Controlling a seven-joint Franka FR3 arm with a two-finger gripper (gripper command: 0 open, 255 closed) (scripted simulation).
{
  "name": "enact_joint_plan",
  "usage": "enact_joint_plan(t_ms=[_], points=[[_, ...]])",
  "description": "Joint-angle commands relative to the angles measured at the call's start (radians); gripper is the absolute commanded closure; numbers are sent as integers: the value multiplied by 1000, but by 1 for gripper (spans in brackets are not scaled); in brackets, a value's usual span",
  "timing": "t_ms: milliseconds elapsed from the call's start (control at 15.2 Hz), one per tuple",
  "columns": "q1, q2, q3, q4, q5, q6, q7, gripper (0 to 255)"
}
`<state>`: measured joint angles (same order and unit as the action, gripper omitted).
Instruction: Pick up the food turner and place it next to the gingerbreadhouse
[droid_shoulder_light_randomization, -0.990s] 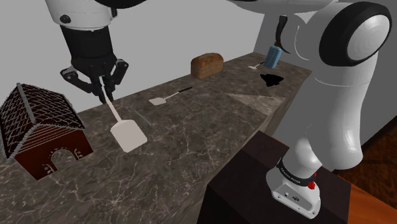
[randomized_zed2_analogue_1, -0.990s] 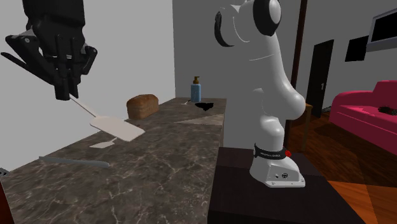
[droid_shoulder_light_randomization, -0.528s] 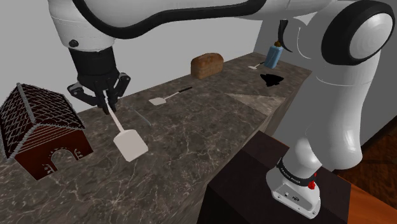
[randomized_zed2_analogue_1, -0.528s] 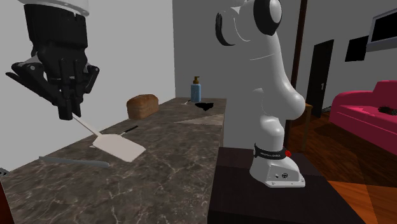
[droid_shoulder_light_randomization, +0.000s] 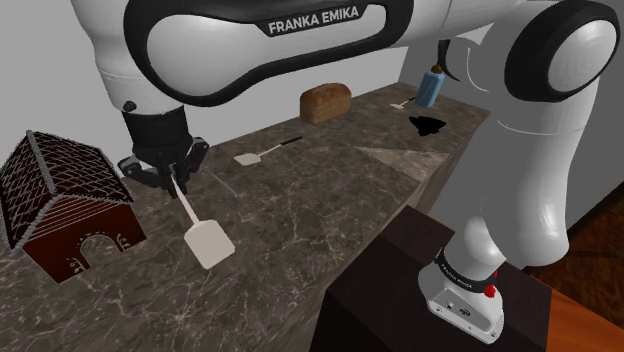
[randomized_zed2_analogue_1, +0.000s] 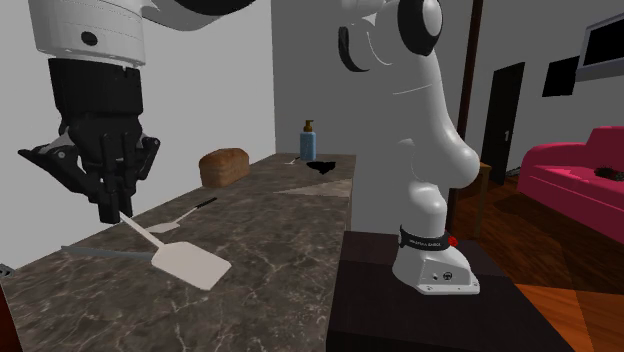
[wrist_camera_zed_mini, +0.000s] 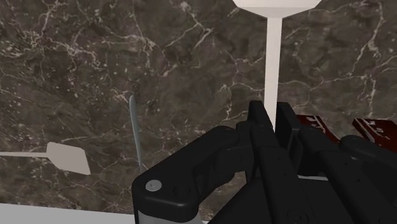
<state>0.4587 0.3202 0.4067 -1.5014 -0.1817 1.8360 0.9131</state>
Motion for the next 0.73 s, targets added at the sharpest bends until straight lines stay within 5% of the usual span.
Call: enact_joint_plan(t_ms=[0,660], points=[[-1,-1,-1,-30,-1,30,3,255],[-5,21,-7,-136,-16,154,19,255]])
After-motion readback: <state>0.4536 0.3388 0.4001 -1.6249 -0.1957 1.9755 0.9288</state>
